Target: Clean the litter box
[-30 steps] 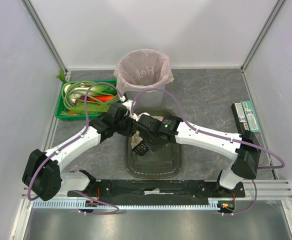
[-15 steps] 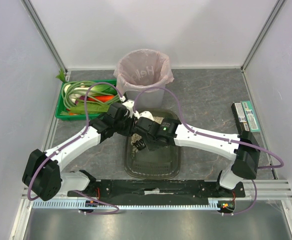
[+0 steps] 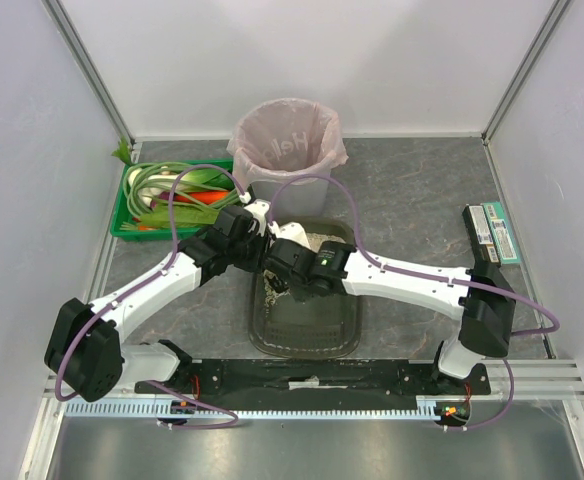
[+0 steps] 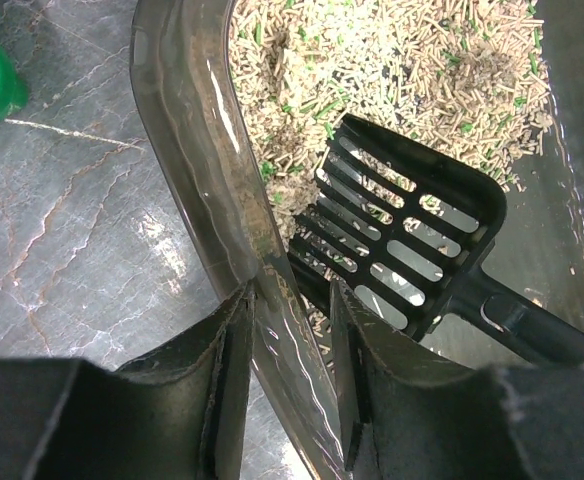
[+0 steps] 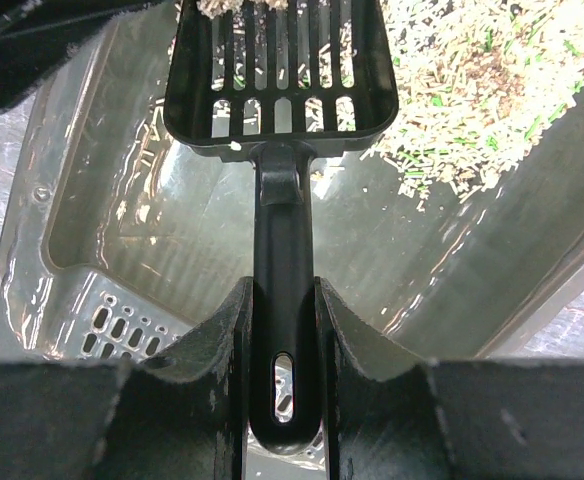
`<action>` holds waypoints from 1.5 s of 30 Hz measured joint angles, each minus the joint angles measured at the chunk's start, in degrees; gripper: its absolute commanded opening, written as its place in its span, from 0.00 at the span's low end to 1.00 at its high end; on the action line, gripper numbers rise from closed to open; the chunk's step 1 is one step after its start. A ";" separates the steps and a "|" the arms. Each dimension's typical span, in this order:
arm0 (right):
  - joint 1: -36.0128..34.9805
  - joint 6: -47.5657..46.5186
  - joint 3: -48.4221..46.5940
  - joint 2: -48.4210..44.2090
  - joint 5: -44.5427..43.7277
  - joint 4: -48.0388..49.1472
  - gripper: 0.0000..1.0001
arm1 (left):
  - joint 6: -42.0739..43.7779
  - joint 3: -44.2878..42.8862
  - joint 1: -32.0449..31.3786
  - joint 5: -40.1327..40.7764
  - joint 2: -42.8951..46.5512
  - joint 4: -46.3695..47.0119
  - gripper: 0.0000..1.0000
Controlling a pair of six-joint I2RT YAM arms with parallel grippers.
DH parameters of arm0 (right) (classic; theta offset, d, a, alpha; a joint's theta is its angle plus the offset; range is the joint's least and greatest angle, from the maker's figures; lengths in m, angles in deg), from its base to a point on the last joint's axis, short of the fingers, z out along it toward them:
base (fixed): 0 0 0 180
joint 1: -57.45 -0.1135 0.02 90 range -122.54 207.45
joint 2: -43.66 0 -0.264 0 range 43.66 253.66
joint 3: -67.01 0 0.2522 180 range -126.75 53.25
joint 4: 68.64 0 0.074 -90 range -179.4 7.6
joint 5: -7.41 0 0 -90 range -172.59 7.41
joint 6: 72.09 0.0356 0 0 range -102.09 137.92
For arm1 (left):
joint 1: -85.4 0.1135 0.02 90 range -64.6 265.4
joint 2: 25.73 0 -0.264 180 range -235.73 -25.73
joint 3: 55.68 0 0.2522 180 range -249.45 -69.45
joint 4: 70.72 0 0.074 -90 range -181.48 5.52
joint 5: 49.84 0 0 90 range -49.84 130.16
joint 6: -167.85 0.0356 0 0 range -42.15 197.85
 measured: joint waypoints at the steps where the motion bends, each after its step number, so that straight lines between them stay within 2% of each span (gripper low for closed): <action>1: -0.04 0.15 0.37 -0.04 -0.04 0.28 0.00 | 0.00 0.00 0.00 -0.02 0.00 0.00 0.41; 14: -0.42 2.19 4.35 -0.15 -2.97 5.38 0.00 | 0.00 0.00 -0.02 0.00 0.00 -0.13 0.39; 26: -0.24 2.91 9.64 -0.07 -8.39 14.25 0.00 | 0.00 0.00 -0.02 0.00 0.00 -0.24 0.39; 45: -0.35 0.50 17.42 -0.42 -14.01 26.38 0.00 | 0.00 0.00 -0.04 -0.87 0.02 -0.26 0.38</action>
